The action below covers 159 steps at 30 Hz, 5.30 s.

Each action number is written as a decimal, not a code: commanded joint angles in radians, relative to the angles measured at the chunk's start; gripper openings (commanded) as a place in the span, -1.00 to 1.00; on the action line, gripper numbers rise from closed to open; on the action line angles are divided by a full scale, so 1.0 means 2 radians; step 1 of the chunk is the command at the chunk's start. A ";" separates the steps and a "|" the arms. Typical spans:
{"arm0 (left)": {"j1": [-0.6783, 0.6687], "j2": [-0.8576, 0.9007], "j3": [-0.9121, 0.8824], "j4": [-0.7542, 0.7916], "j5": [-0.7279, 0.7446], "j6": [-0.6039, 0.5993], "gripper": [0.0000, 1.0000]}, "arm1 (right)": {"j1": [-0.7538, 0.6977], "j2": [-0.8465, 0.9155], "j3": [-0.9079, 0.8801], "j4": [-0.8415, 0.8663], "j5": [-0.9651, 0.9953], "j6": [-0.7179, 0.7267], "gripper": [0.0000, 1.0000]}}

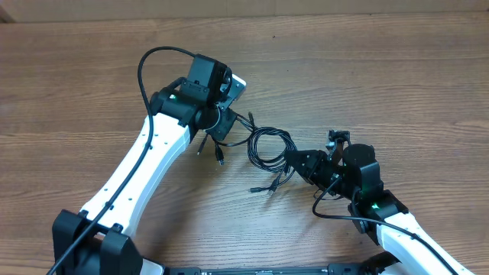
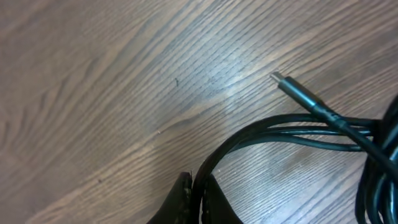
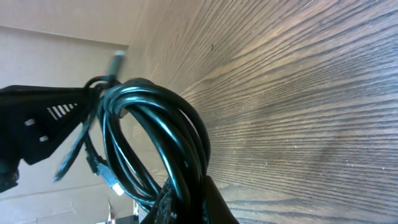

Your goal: Untangle cables

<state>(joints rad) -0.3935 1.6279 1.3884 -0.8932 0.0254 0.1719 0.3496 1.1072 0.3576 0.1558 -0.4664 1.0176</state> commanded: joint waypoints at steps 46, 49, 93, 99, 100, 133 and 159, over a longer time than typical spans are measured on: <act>0.013 0.009 0.011 -0.006 0.161 -0.009 0.99 | -0.005 0.002 0.001 0.048 -0.003 -0.051 -0.92; 0.013 0.013 0.010 0.004 0.161 -0.057 0.99 | -0.005 0.002 0.001 0.048 -0.003 -0.043 -0.92; -0.033 0.028 -0.115 0.078 0.227 -0.402 0.64 | -0.005 0.002 0.001 0.055 -0.039 -0.039 -0.92; -0.039 0.029 -0.135 0.132 0.227 -0.426 0.42 | -0.005 0.002 0.001 0.056 -0.044 -0.022 -0.92; -0.042 0.029 -0.138 0.136 0.227 -0.427 0.41 | -0.005 0.002 0.001 0.056 -0.045 -0.022 -0.92; -0.041 0.029 -0.147 0.140 0.163 -0.239 -0.92 | -0.017 0.001 0.002 -0.034 -0.076 -0.089 -0.10; -0.091 0.030 -0.148 0.152 0.072 -0.322 -0.91 | 0.011 0.010 0.002 0.077 0.010 0.251 0.03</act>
<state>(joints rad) -0.5579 1.6836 1.1000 -0.5949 0.1955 -0.4397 0.3454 1.1072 0.3534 0.3035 -0.6243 1.4448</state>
